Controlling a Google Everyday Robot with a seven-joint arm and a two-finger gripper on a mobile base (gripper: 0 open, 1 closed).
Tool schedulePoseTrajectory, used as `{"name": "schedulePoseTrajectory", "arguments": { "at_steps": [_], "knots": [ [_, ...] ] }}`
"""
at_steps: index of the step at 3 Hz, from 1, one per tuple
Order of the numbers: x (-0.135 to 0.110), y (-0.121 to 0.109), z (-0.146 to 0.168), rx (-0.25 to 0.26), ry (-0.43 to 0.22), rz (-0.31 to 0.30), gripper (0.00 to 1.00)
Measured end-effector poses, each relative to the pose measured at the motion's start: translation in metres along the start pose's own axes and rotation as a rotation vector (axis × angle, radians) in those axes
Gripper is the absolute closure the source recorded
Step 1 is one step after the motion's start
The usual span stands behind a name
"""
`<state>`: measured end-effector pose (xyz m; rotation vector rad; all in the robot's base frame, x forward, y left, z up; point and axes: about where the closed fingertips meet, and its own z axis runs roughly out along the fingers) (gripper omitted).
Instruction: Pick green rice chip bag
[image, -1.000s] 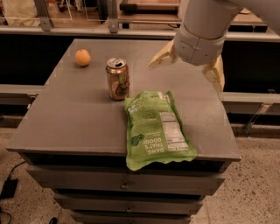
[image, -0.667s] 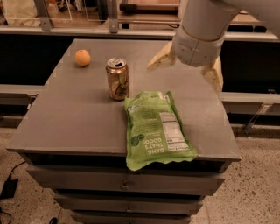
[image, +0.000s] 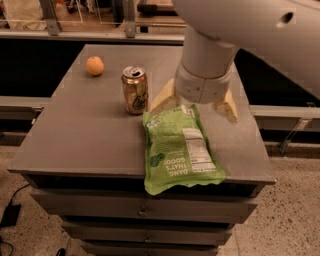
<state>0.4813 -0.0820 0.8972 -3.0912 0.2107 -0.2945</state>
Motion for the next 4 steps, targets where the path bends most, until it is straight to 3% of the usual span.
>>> {"name": "schedulePoseTrajectory", "arguments": {
  "at_steps": [2,3,4],
  "knots": [
    [-0.037,-0.032,0.027,-0.077,0.01,-0.157,0.0],
    [-0.032,-0.04,0.04,-0.06,0.007,-0.223,0.0],
    [-0.023,-0.041,0.059,-0.011,-0.013,-0.303,0.0]
  ]
}}
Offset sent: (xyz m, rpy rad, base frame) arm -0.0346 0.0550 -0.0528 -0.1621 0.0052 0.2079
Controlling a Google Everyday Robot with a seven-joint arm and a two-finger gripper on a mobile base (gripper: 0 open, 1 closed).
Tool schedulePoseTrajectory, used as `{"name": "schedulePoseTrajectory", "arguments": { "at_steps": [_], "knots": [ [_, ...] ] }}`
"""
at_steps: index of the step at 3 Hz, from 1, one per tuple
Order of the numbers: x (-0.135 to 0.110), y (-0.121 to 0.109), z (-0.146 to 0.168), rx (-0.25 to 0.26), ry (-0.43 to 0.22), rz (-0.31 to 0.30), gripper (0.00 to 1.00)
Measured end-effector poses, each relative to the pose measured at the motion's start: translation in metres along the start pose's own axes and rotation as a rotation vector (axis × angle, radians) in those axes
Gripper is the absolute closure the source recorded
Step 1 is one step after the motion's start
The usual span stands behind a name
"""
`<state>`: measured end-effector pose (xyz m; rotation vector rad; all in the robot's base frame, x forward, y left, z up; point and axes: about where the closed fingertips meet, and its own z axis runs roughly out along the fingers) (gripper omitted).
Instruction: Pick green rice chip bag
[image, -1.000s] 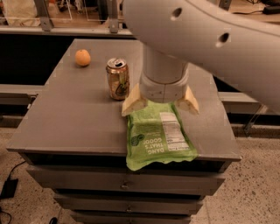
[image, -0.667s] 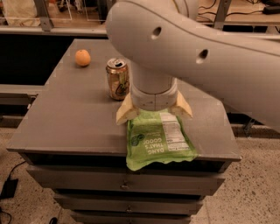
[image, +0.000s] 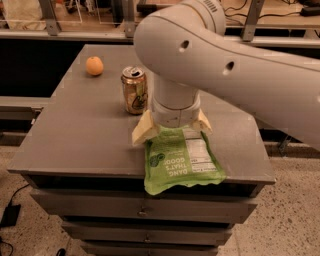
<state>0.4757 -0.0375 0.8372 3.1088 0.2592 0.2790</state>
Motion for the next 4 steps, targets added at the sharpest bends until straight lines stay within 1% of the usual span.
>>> {"name": "schedulePoseTrajectory", "arguments": {
  "at_steps": [1,2,3,4],
  "knots": [
    [0.004,0.003,0.007,-0.013,0.013,-0.004,0.0],
    [0.008,0.011,0.017,-0.026,0.009,0.017,0.0],
    [0.009,0.013,0.019,-0.027,0.005,0.023,0.0],
    [0.007,0.012,0.006,0.021,-0.011,0.047,0.25]
  ]
}}
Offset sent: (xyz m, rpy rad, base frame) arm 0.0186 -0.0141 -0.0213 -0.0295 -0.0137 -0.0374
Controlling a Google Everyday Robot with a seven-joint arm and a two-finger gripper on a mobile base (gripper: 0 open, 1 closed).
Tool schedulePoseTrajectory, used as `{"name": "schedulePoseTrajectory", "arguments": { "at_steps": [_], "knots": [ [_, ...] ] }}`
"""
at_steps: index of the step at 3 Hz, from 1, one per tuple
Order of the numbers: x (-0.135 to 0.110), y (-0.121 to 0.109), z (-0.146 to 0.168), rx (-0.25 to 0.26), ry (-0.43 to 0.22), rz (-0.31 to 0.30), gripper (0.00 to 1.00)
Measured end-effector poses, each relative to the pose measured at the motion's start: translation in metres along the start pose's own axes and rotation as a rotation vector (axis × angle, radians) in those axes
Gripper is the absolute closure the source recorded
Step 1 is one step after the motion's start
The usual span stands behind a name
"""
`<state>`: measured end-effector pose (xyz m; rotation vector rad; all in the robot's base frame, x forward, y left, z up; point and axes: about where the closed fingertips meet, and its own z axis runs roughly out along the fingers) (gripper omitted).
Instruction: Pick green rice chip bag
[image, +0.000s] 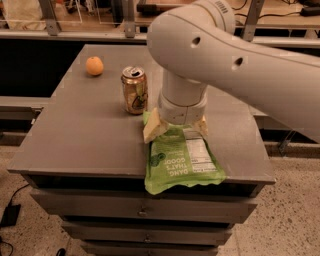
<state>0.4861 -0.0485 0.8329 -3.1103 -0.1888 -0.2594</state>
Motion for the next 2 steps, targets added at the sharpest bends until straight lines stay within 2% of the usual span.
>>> {"name": "schedulePoseTrajectory", "arguments": {
  "at_steps": [1,2],
  "knots": [
    [-0.0031,-0.0022,-0.0098,0.021,-0.012,0.012,0.47],
    [-0.0073,-0.0066,-0.0092,0.009,-0.035,0.004,0.78]
  ]
}}
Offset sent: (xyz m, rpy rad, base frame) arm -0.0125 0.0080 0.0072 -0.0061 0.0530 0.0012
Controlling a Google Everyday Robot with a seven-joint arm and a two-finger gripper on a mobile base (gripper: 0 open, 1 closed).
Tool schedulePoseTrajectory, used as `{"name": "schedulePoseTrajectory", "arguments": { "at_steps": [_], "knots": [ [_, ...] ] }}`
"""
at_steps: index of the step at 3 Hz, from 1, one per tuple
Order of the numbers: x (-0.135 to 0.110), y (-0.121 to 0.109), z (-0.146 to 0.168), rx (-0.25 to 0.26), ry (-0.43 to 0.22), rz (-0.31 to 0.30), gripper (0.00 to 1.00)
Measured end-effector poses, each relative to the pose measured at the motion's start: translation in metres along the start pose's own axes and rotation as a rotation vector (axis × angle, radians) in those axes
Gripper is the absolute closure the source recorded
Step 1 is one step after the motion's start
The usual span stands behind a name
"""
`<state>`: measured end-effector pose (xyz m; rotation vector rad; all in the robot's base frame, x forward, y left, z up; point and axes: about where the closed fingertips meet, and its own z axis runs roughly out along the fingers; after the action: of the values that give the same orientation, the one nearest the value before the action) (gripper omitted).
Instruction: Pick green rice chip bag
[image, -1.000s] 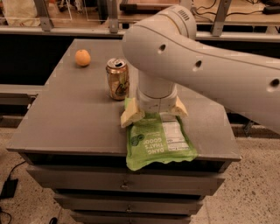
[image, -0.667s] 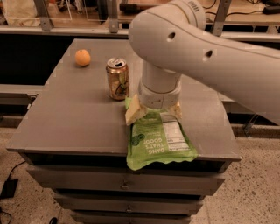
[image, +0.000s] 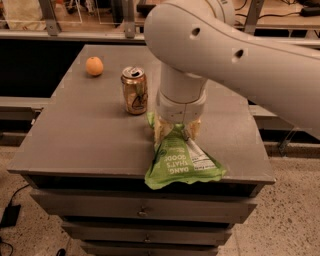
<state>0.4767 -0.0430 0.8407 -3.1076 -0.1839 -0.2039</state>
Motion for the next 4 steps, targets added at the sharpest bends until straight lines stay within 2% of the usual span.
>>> {"name": "schedulePoseTrajectory", "arguments": {
  "at_steps": [1,4],
  "knots": [
    [0.0005,-0.0001,-0.0039,0.0,0.0,0.0,0.99],
    [0.0014,0.0005,-0.006,0.001,-0.002,0.002,1.0]
  ]
}}
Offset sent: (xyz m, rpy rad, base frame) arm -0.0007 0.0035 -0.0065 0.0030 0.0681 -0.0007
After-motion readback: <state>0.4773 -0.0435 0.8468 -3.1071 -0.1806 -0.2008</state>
